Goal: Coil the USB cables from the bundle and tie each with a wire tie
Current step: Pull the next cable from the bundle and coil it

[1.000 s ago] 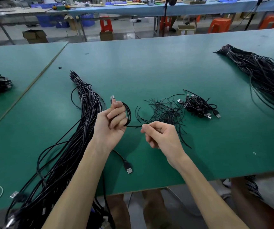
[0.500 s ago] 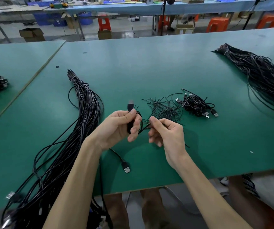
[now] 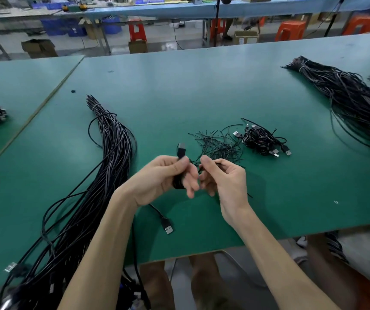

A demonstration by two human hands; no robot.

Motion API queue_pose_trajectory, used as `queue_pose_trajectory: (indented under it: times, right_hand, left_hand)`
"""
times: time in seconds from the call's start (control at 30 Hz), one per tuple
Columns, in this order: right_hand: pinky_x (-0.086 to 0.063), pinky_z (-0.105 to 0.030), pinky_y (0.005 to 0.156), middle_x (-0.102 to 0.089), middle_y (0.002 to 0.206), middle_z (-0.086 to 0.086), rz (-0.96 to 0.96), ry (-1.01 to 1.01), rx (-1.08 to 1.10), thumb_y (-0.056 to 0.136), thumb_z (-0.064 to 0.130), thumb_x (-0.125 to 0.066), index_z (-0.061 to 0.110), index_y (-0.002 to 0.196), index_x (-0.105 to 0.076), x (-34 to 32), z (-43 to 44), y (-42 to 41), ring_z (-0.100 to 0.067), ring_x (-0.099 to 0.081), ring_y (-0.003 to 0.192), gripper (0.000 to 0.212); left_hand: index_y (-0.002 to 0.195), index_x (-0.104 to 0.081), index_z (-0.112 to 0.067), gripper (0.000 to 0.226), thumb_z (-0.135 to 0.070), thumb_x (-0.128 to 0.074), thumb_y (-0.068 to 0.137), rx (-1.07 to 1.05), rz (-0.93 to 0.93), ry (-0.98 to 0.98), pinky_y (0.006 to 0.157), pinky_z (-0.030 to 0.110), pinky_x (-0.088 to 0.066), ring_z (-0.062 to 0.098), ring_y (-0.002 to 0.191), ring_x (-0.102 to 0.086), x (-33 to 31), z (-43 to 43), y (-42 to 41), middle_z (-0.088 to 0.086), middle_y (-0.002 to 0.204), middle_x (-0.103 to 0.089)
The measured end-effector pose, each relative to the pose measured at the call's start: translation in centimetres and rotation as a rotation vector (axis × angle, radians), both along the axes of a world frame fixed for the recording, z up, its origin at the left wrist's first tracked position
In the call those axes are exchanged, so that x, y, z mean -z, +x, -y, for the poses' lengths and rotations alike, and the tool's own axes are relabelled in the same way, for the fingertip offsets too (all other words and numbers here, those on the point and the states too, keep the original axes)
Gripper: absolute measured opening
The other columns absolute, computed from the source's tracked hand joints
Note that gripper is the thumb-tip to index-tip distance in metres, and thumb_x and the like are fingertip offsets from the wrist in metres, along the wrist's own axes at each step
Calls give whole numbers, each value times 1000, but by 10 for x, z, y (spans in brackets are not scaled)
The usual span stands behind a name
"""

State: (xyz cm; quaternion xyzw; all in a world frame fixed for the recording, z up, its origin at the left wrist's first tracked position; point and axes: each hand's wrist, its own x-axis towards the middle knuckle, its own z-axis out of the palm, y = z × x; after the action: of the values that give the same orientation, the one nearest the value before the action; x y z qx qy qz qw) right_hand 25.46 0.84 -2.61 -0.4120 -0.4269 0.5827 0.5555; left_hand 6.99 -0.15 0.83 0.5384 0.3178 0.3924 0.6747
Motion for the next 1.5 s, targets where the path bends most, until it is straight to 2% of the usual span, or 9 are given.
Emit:
queue_pose_trajectory:
  times: [0.2,0.33,0.47,0.77,1.0,1.13,1.23,1.33,1.5]
  right_hand:
    - [-55,-33,60,-68,71,-15,69,79,-18,86,31,-83,7,72,-66,3,-1,-2,-17,-63,65,33]
    - [-51,-20,68,-67,79,5,172,184,17,89,28,-79,21,76,-75,3,0,-2,-6,-62,74,16]
    - [-55,-22,73,-63,98,3,259,252,65,89,39,-74,23,86,-81,0,3,-5,-5,-63,86,18]
    - [-45,-22,95,-57,111,3,671,556,99,97,28,-70,12,114,-79,-2,9,-13,-21,-51,108,25]
    - [-53,-13,86,-62,116,-3,387,466,13,109,25,-48,9,125,-70,-5,13,-14,-2,-66,105,32]
    - [-58,-42,89,-74,113,4,251,254,4,112,30,-40,17,126,-67,-1,9,-10,-14,-69,109,33]
    - [-59,-34,84,-75,108,7,356,274,-66,109,19,-48,18,126,-69,2,7,-12,-11,-71,97,27]
    - [-55,-25,81,-75,93,8,303,284,-147,107,11,-51,16,119,-72,2,6,-13,-9,-69,83,25]
    - [-56,-26,87,-76,98,5,330,282,-81,103,7,-59,17,115,-73,1,6,-10,-10,-72,96,22]
  left_hand:
    - [110,-73,3,42,-33,-53,107,31,-136,0,90,34,-56,40,91,-74,6,-1,1,28,103,-73]
    - [112,-74,3,43,-35,-54,107,-23,-230,-1,94,33,-56,42,101,-73,9,-1,6,27,109,-74]
    - [118,-72,3,43,-34,-53,107,-124,-169,-14,95,32,-56,41,104,-73,11,-3,10,26,112,-74]
    - [95,-81,-8,32,-35,-65,94,-294,44,-192,78,24,-59,13,76,-73,13,-5,11,9,92,-77]
    - [100,-79,-1,24,-18,-63,96,-209,80,-123,84,28,-59,19,83,-76,10,-4,5,12,94,-78]
    - [99,-69,-2,21,-15,-53,102,-189,79,-67,81,28,-57,13,59,-61,6,-2,7,0,75,-63]
    - [99,-64,-2,22,-14,-47,105,-151,82,-59,80,29,-56,10,54,-47,3,1,9,-3,70,-51]
    - [96,-63,-3,22,-14,-46,105,-122,80,-50,85,31,-56,17,63,-62,1,2,7,1,74,-60]
    - [98,-60,-2,23,-14,-42,107,-107,30,-36,85,29,-56,24,79,-74,1,2,6,8,84,-70]
